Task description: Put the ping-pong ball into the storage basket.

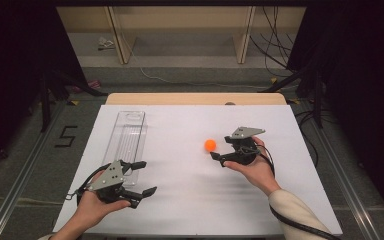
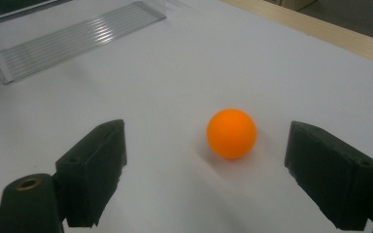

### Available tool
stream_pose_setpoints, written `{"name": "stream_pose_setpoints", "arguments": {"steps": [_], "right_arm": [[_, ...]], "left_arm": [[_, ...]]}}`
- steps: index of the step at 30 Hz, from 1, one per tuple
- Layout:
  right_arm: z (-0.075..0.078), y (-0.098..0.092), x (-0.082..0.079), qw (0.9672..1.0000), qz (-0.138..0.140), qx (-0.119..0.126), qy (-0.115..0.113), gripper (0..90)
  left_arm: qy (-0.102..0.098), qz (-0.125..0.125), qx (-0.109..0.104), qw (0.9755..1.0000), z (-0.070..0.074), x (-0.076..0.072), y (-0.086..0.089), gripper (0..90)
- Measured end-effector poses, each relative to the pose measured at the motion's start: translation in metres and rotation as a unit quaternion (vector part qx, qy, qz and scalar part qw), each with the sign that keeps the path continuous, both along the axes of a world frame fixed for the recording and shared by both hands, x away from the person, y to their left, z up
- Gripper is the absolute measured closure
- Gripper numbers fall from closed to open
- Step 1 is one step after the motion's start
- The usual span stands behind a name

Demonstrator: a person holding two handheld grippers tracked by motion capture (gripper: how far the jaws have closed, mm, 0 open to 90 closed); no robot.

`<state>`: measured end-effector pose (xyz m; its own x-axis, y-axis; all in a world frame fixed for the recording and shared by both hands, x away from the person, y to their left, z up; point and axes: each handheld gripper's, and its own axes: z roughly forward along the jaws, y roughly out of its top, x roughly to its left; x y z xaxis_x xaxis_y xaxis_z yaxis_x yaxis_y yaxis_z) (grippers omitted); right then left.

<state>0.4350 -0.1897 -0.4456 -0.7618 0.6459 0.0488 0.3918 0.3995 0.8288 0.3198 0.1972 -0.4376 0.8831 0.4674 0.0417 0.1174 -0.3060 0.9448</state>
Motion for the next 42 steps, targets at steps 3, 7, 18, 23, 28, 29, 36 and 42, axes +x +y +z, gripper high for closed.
{"name": "stream_pose_setpoints", "arguments": {"steps": [3, 7, 18, 23, 28, 29, 36, 42], "right_arm": [[0.0, 0.001, 0.002, 1.0, 0.0, -0.001, -0.001, 16.2], [-0.001, 0.002, 0.003, 1.0, -0.001, -0.002, 0.0, 16.2], [-0.003, 0.006, 0.01, 1.0, -0.004, -0.005, 0.001, 16.2], [-0.005, 0.01, 0.012, 1.0, -0.003, -0.006, 0.002, 16.2], [-0.006, 0.012, 0.015, 0.9999, -0.003, -0.009, 0.004, 16.2], [-0.006, 0.013, 0.016, 1.0, -0.003, -0.009, 0.003, 16.2], [-0.008, 0.017, 0.019, 0.9999, -0.002, -0.011, 0.004, 16.2], [-0.009, 0.019, 0.022, 0.9999, -0.003, -0.012, 0.004, 16.2]], "left_arm": [[0.0, 0.0, 0.0, 1.0, 0.0, 0.0, 0.0, 16.4], [0.0, 0.0, 0.0, 1.0, 0.0, 0.0, 0.0, 16.4], [0.0, -0.001, 0.0, 1.0, 0.0, 0.0, 0.0, 16.4], [0.0, -0.001, 0.0, 1.0, 0.0, 0.0, 0.0, 16.4], [0.0, -0.001, 0.0, 1.0, 0.0, 0.0, 0.0, 16.4], [0.0, -0.001, 0.0, 1.0, 0.0, 0.0, 0.0, 16.4], [0.0, -0.002, 0.0, 1.0, 0.0, 0.0, 0.0, 16.4], [0.0, -0.002, 0.001, 1.0, 0.0, 0.0, 0.0, 16.4]]}}
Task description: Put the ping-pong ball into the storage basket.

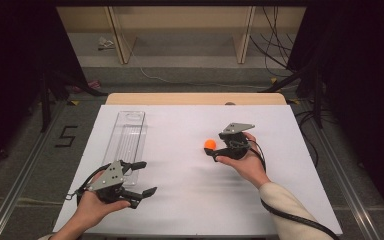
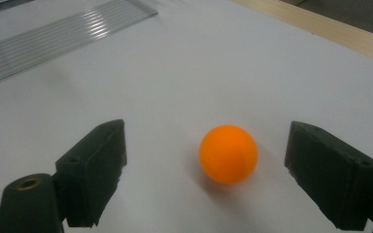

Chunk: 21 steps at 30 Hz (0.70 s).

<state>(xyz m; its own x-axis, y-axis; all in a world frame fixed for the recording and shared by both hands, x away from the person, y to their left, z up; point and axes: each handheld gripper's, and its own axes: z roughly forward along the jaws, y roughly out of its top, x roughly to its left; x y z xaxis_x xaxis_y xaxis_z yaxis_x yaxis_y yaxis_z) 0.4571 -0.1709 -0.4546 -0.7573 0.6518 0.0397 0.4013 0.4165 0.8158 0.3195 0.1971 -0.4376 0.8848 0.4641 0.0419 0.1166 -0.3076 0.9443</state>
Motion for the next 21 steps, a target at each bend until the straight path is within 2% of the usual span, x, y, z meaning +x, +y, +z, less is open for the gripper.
{"name": "stream_pose_setpoints", "arguments": {"steps": [21], "right_arm": [[-0.009, 0.009, 0.012, 0.9999, -0.003, -0.013, 0.01, 16.2]], "left_arm": [[0.0, -0.001, 0.0, 1.0, 0.0, 0.0, 0.0, 16.4]]}}
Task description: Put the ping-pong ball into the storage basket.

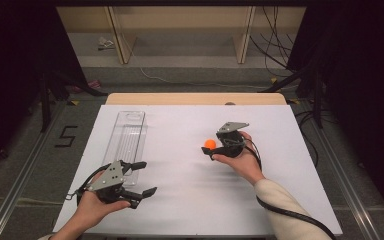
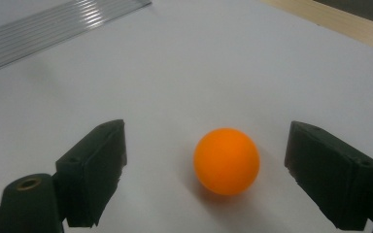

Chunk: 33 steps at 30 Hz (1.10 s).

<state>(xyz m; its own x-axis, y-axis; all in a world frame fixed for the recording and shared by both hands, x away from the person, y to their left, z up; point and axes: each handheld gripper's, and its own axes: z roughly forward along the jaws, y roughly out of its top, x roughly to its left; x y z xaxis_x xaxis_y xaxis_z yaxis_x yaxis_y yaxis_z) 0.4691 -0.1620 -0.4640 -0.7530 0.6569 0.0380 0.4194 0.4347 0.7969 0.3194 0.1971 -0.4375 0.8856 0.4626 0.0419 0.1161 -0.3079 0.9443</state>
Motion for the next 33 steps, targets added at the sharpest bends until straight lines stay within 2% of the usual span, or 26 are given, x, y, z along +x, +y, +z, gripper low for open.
{"name": "stream_pose_setpoints", "arguments": {"steps": [33], "right_arm": [[-0.012, 0.004, 0.015, 0.9998, -0.011, -0.009, 0.014, 16.2]], "left_arm": [[0.001, -0.001, -0.001, 1.0, 0.0, 0.0, 0.0, 16.4]]}}
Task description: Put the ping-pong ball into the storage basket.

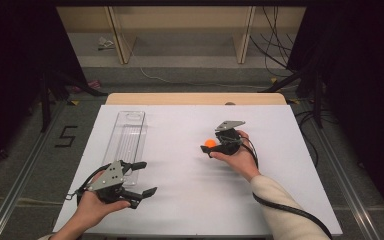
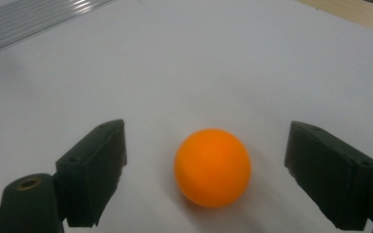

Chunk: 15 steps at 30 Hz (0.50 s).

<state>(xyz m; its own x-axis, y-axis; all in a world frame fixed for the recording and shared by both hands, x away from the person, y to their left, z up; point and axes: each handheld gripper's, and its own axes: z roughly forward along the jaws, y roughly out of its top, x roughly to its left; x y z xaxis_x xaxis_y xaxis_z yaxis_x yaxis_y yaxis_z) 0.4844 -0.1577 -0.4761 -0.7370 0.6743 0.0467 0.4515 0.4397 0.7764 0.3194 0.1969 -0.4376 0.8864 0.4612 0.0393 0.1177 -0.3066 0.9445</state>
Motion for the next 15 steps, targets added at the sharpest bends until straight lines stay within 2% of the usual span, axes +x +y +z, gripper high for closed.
{"name": "stream_pose_setpoints", "arguments": {"steps": [15], "right_arm": [[-0.006, 0.0049, 0.0037, 1.0, 0.001, -0.006, 0.007, 16.2]], "left_arm": [[0.0, 0.0, 0.0, 1.0, 0.0, -0.0002, 0.0001, 16.4]]}}
